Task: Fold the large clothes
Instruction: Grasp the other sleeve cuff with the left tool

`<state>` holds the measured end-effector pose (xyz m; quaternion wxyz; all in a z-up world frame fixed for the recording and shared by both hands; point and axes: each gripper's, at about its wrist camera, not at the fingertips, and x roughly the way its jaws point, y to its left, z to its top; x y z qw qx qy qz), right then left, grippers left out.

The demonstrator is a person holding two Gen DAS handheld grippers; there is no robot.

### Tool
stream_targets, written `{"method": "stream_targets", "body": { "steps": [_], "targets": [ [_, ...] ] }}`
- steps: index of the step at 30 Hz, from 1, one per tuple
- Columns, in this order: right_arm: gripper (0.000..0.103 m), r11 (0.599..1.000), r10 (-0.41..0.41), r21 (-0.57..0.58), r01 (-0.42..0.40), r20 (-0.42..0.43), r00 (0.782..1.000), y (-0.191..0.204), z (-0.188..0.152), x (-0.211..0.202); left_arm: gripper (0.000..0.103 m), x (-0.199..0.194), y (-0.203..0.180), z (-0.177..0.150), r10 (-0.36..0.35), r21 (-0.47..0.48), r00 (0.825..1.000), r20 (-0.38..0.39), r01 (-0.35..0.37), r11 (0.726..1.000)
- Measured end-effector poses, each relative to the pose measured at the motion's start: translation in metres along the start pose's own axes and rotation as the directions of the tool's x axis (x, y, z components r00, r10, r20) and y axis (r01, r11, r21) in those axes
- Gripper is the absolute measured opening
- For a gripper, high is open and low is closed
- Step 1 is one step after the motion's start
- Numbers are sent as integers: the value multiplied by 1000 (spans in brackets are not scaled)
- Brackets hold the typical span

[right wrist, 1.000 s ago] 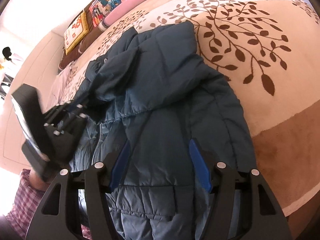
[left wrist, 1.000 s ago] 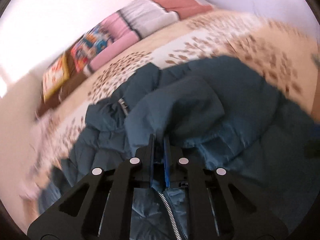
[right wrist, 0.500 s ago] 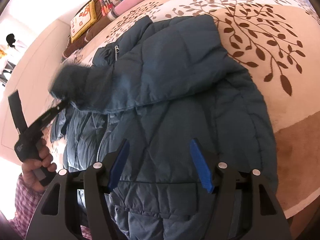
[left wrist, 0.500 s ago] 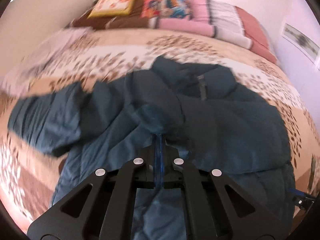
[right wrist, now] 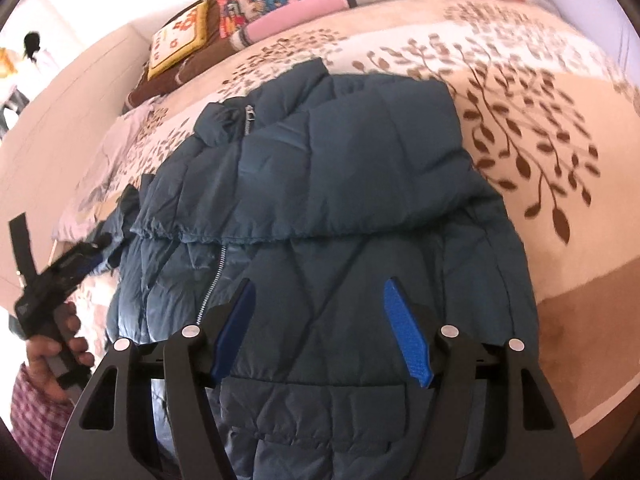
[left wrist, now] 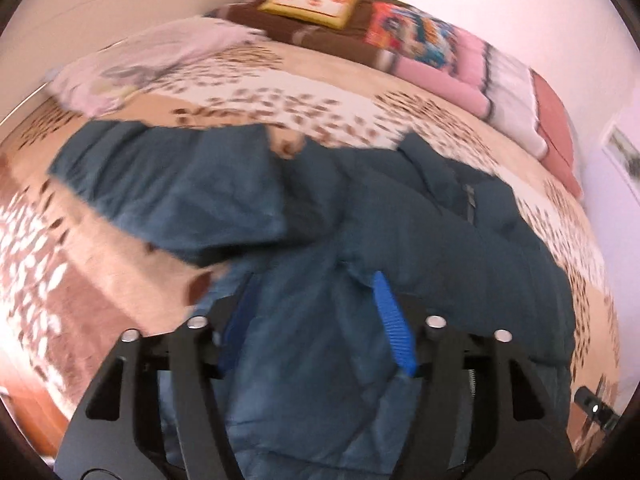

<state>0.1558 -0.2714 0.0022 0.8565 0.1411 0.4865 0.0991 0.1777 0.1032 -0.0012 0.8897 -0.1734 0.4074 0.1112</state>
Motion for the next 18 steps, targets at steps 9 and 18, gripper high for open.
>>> {"method": "stream_targets", "body": {
  "steps": [9, 18],
  "targets": [
    [66, 994, 82, -79, -81, 5, 997, 48, 18, 9, 72, 6, 112, 18, 10, -294, 1000, -10, -12, 956],
    [66, 943, -41, -330, 48, 28, 999, 112, 30, 29, 75, 37, 216, 37, 75, -589, 997, 14, -53, 806]
  ]
}}
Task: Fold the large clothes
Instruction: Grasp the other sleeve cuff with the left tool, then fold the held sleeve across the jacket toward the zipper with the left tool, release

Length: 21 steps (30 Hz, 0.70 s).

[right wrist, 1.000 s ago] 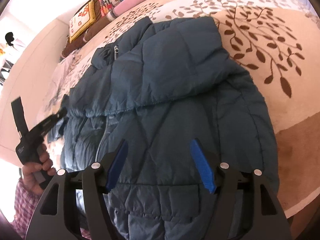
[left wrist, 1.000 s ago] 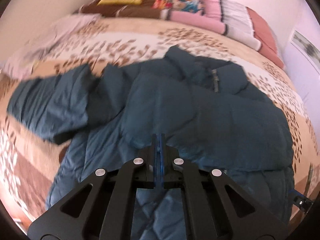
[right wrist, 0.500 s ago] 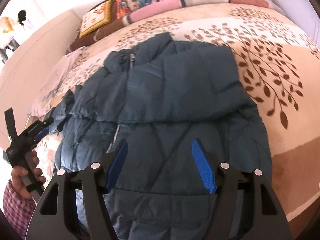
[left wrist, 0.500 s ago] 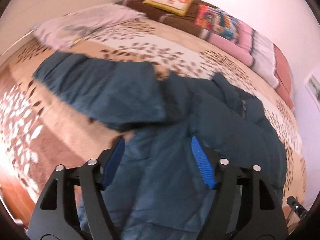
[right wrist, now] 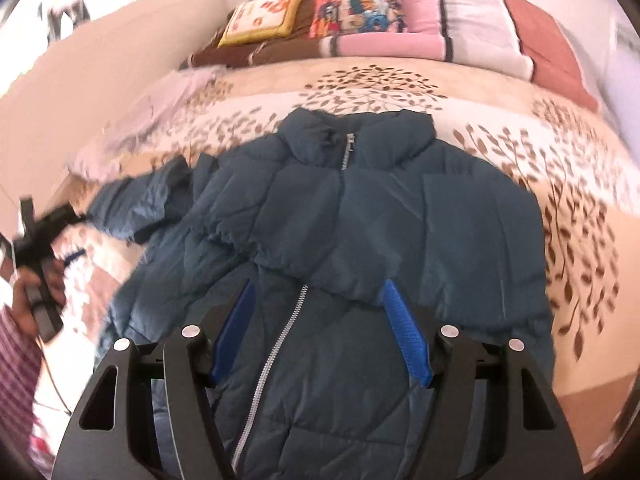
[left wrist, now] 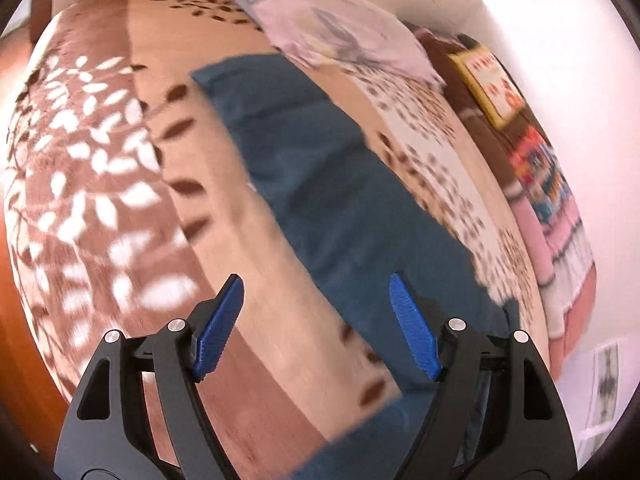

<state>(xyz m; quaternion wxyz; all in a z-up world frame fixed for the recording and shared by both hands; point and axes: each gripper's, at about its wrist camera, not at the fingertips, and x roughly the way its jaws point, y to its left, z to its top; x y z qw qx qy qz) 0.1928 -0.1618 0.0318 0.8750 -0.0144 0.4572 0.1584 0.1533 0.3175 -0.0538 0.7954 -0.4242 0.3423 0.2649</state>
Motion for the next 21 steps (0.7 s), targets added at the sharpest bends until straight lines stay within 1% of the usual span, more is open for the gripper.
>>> {"method": "stream_targets", "body": {
  "steps": [5, 7, 10, 13, 14, 15, 17, 18, 19, 21],
  "targets": [
    [66, 1000, 0, 19, 2, -94, 996, 9, 5, 29, 75, 26, 13, 26, 34, -45, 999, 2, -34, 998],
    [66, 1000, -2, 14, 4, -88, 996, 13, 5, 30, 75, 33, 18, 40, 45, -68, 999, 15, -44, 997],
    [66, 1000, -8, 5, 8, -79, 997, 17, 5, 29, 75, 45, 30, 57, 29, -119, 1000, 1, -29, 992],
    [66, 1000, -1, 27, 3, -71, 997, 17, 5, 28, 75, 63, 37, 67, 38, -157, 999, -29, -42, 987],
    [66, 999, 2, 36, 0, -68, 998, 17, 5, 28, 75, 66, 37, 69, 33, -168, 999, -25, -37, 985],
    [66, 999, 10, 49, -6, -64, 998, 15, 4, 27, 72, 68, 36, 70, 29, -176, 999, -15, -32, 984],
    [66, 998, 18, 64, -14, -61, 998, 13, 3, 26, 44, 71, 34, 72, 48, -166, 999, -7, -48, 985],
    [66, 997, 21, 70, -17, -63, 998, 11, 2, 26, 11, 73, 34, 72, 53, -159, 999, -13, -54, 986],
    [66, 997, 20, 71, -16, -65, 998, 11, 1, 26, 4, 77, 36, 74, 50, -164, 998, -26, -53, 985],
    [66, 997, 19, 72, -14, -67, 998, 9, 0, 26, 2, 75, 40, 76, 25, -182, 1000, -19, -28, 983]
  ]
}}
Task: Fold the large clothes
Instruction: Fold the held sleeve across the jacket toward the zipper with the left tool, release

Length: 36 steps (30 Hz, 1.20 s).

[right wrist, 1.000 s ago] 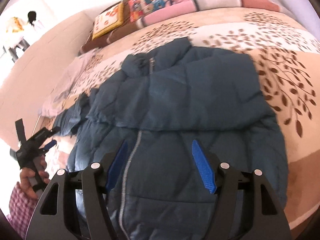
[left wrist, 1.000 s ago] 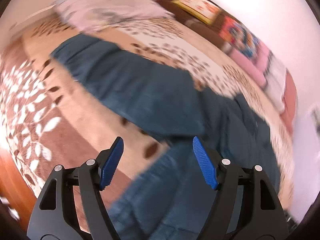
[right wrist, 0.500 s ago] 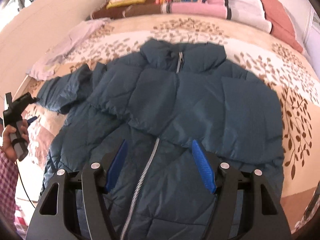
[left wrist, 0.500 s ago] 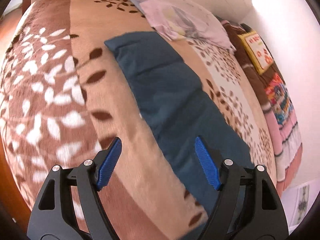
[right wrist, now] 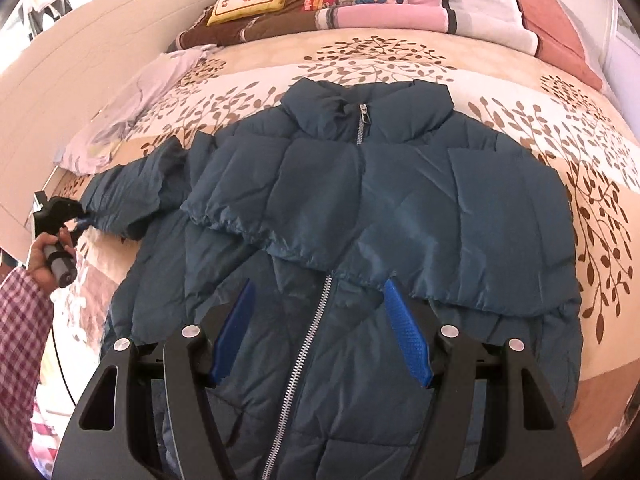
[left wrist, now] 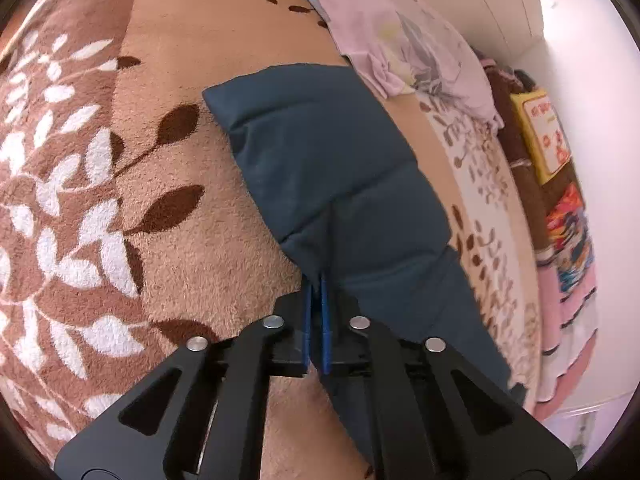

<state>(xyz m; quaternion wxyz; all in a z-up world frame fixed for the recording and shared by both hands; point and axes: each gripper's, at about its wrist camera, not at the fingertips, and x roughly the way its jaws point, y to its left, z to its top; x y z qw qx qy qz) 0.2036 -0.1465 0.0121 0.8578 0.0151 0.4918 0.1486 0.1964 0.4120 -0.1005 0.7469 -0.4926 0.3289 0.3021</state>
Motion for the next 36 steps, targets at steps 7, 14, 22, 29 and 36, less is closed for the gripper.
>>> {"method": "stream_targets", "body": {
  "steps": [7, 14, 22, 29, 36],
  "targets": [
    [66, 999, -4, 42, 3, 26, 1000, -15, -2, -10, 2, -71, -29, -15, -116, 194, 983, 140, 88, 977],
    [66, 996, -8, 84, 2, 70, 998, -35, -8, -32, 2, -180, -109, -60, -355, 514, 911, 208, 207, 832],
    [66, 985, -39, 172, 17, 126, 991, -78, -22, -61, 2, -237, -213, -191, -550, 790, 833, -53, 372, 488],
    [66, 957, -71, 289, 31, 129, 989, -133, -44, -71, 2, -189, -250, -330, -415, 844, 847, -332, 463, 272],
    [66, 944, -49, 331, 16, 93, 994, -153, -61, -59, 8, -123, -225, -404, -173, 853, 885, -432, 463, 239]
  ]
}}
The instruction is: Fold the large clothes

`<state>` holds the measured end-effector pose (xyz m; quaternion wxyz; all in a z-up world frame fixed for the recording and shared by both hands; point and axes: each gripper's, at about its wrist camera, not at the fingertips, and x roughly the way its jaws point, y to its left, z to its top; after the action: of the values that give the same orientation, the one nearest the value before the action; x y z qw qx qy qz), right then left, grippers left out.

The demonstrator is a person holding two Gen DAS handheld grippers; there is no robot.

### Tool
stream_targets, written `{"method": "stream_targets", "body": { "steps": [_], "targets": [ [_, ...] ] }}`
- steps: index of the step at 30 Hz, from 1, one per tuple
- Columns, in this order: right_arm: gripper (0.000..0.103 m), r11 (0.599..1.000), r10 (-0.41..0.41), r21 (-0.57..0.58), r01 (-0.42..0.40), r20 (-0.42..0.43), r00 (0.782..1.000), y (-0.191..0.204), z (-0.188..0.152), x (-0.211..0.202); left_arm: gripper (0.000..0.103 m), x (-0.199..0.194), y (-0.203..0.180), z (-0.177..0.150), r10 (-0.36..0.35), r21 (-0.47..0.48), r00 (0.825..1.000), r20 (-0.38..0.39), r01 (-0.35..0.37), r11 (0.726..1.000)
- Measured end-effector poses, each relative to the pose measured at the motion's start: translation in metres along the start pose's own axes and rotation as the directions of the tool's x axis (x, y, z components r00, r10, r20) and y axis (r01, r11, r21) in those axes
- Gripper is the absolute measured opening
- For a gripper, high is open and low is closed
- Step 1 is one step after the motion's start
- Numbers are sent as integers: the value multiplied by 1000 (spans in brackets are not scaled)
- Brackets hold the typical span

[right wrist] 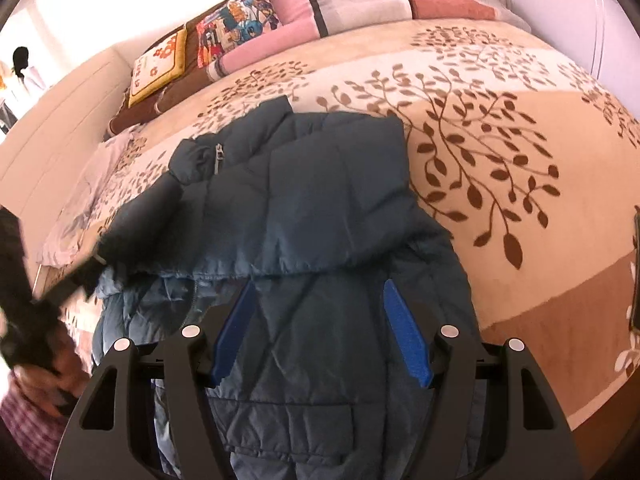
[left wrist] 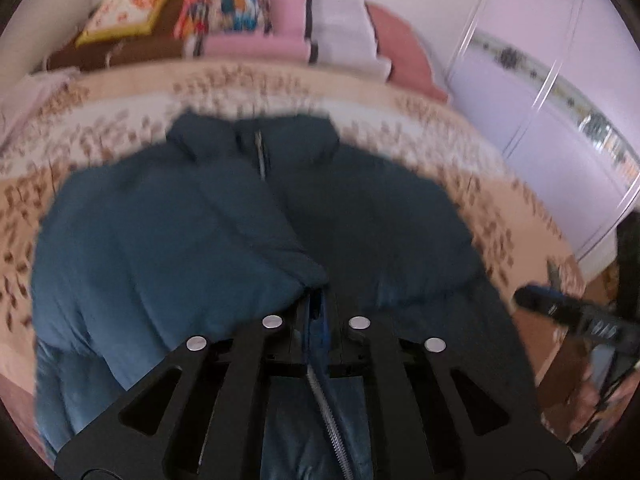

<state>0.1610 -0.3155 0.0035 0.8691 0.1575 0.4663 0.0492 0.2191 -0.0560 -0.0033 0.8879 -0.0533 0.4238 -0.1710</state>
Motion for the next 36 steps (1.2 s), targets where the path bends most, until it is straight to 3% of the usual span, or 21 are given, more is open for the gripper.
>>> {"method": "stream_targets", "body": {
  "steps": [2, 3, 4, 8, 10, 14, 16, 20, 26, 31, 32, 36],
  "targets": [
    [66, 1000, 15, 6, -14, -17, 1000, 2, -2, 5, 31, 10, 1, -12, -15, -10, 996, -87, 14, 1000],
    [66, 1000, 21, 7, -21, -23, 1000, 4, -3, 7, 55, 8, 3, -19, -23, -26, 994, -110, 20, 999],
    [66, 999, 34, 3, -34, -32, 999, 8, -3, 10, 64, 6, 7, -25, -25, -40, 994, -110, 21, 999],
    [66, 995, 72, -63, -75, -47, 996, 37, -5, 13, 66, -30, 23, -41, -70, -90, 996, -62, 64, 994],
    [66, 987, 90, -127, -95, -46, 995, 61, -5, 14, 68, -49, 34, -49, -57, -115, 998, -23, 54, 992],
    [68, 951, 137, -275, -144, -44, 990, 121, -8, 17, 68, -92, 67, -70, 47, -186, 998, 46, -38, 982],
    [79, 916, 163, -365, -166, -40, 986, 159, -15, 20, 68, -107, 83, -79, 89, -227, 994, 61, -73, 971],
    [80, 864, 147, -478, -158, -61, 987, 218, -30, 42, 68, -131, 110, -97, 126, -303, 989, 81, -96, 948],
    [80, 791, -24, -612, 9, -16, 1000, 278, -52, 98, 68, -146, 135, -114, 143, -355, 985, 94, -101, 930],
    [79, 756, -136, -642, 127, 36, 990, 281, -62, 124, 68, -150, 145, -122, 141, -375, 985, 99, -95, 922],
    [78, 749, -156, -645, 151, 50, 987, 281, -62, 126, 68, -150, 147, -123, 141, -378, 985, 99, -94, 921],
    [44, 759, -170, -631, 160, 44, 984, 269, -55, 128, 68, -150, 146, -121, 136, -376, 985, 105, -87, 922]
  ]
}}
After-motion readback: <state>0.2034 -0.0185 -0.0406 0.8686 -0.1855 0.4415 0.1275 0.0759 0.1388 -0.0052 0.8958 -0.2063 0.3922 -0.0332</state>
